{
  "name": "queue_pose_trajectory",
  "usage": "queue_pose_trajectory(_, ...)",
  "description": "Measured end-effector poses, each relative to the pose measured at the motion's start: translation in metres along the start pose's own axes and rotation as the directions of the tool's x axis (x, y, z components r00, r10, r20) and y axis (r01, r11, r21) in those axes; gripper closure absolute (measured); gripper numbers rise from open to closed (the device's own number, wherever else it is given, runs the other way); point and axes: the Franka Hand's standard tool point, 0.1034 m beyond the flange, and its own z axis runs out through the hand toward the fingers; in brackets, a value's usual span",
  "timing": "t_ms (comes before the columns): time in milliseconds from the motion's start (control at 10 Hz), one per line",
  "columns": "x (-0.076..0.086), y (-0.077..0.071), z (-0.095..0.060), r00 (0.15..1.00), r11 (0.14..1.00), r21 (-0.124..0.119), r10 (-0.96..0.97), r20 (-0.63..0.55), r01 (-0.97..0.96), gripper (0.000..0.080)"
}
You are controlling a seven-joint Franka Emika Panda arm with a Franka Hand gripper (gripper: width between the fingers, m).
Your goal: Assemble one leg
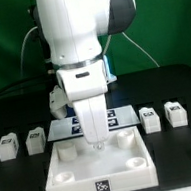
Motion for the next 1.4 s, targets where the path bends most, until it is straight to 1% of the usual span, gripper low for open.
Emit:
queue_pose_trajectory(100, -0.0002, 0.0047, 0.0022, 1.000, 1.000, -0.001, 0.019, -0.001, -0.019, 0.0150)
queue_pose_trajectory(200, -0.0003, 0.0047, 0.0024, 1.000, 1.000, -0.001, 0.019, -0.001, -0.019, 0.0150)
queue_pose_trajectory(300, -0.0003, 0.0042, 0.0029, 1.000, 1.000, 0.000, 0.019, -0.002, -0.019, 0.0269)
queue_pose_trajectory(400, -0.0004, 0.0040, 0.0031, 1.000, 1.000, 0.001, 0.019, -0.002, -0.019, 0.0406)
queue_pose_trajectory(500, -0.0004, 0.0039, 0.0033, 1.000, 1.000, 0.001, 0.019, -0.002, -0.019, 0.0406)
queue_pose_trajectory(600, -0.0004, 0.0036, 0.0036, 1.000, 1.000, 0.002, 0.019, -0.002, -0.019, 0.0607)
queue_pose_trajectory(700, -0.0005, 0.0037, 0.0036, 1.000, 1.000, 0.001, 0.020, -0.002, -0.020, 0.0728)
queue_pose_trajectory(800, -0.0006, 0.0052, 0.0027, 1.000, 1.000, -0.005, 0.020, -0.002, -0.020, 0.0728)
queue_pose_trajectory(1400, -0.0007, 0.0055, 0.0025, 1.000, 1.000, -0.007, 0.020, -0.002, -0.020, 0.0737)
